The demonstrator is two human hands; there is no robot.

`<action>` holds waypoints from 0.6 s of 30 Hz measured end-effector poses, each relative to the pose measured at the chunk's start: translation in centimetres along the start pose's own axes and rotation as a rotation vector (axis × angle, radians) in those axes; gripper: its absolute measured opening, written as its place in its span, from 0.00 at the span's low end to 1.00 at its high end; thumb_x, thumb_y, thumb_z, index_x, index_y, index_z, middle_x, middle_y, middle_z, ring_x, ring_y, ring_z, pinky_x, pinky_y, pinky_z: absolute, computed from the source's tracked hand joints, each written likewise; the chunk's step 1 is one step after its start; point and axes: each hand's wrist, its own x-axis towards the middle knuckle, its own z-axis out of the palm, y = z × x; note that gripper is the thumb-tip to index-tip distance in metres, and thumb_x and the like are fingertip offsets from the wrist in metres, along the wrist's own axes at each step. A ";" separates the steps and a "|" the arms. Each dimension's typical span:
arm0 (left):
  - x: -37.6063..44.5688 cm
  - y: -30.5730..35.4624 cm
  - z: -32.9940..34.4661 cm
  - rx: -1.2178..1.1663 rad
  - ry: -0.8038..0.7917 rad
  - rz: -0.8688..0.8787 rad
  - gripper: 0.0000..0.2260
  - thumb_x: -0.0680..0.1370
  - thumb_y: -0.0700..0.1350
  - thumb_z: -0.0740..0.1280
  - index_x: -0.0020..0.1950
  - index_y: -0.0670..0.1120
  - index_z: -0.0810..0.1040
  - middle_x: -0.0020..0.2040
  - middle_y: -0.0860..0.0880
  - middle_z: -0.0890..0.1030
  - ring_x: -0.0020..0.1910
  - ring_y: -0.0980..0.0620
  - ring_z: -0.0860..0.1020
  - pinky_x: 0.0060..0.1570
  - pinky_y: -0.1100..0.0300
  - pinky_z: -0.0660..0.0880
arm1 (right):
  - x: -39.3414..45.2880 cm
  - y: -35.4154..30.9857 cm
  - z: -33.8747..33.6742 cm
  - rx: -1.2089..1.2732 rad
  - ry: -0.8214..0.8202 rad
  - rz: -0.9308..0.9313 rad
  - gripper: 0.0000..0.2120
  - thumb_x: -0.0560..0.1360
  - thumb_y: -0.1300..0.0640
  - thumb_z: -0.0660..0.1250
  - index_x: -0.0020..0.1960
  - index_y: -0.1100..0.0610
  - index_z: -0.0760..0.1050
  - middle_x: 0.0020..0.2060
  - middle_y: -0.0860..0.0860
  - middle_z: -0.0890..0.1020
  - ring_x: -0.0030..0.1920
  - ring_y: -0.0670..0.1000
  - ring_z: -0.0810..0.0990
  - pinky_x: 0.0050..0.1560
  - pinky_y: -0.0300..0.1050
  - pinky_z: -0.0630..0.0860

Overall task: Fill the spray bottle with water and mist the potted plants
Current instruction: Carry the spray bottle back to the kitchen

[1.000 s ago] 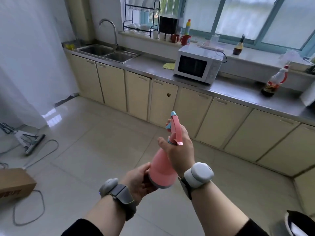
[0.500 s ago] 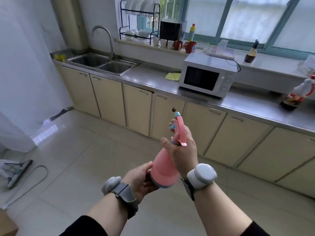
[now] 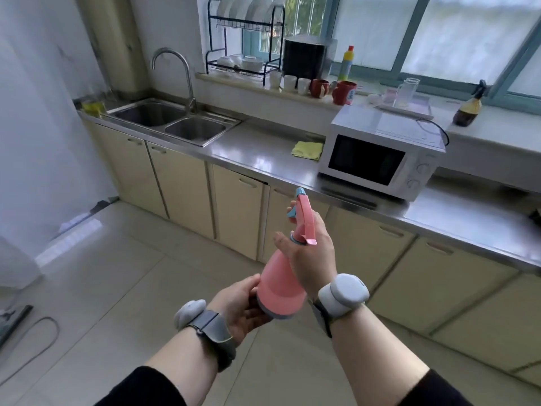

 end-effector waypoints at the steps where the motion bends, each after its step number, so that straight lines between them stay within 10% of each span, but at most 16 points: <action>1: 1.3 1.1 0.7 -0.006 0.001 0.006 0.17 0.78 0.49 0.66 0.57 0.35 0.78 0.41 0.41 0.81 0.38 0.45 0.80 0.32 0.58 0.79 | 1.8 0.3 0.1 0.005 -0.008 0.002 0.20 0.69 0.61 0.72 0.59 0.51 0.73 0.49 0.47 0.77 0.51 0.45 0.74 0.53 0.37 0.68; 10: 10.4 9.5 4.2 -0.063 0.017 0.022 0.16 0.77 0.48 0.67 0.54 0.36 0.80 0.41 0.41 0.82 0.39 0.44 0.80 0.34 0.56 0.79 | 15.0 2.6 2.1 -0.019 -0.094 -0.018 0.19 0.69 0.59 0.72 0.58 0.49 0.72 0.51 0.45 0.77 0.51 0.44 0.74 0.47 0.26 0.65; 18: 18.9 19.3 3.5 -0.062 0.014 0.037 0.16 0.78 0.48 0.66 0.55 0.36 0.79 0.41 0.41 0.81 0.40 0.44 0.79 0.39 0.54 0.79 | 26.2 3.9 8.2 -0.008 -0.083 -0.003 0.20 0.69 0.57 0.73 0.58 0.47 0.72 0.50 0.45 0.77 0.49 0.45 0.75 0.55 0.44 0.73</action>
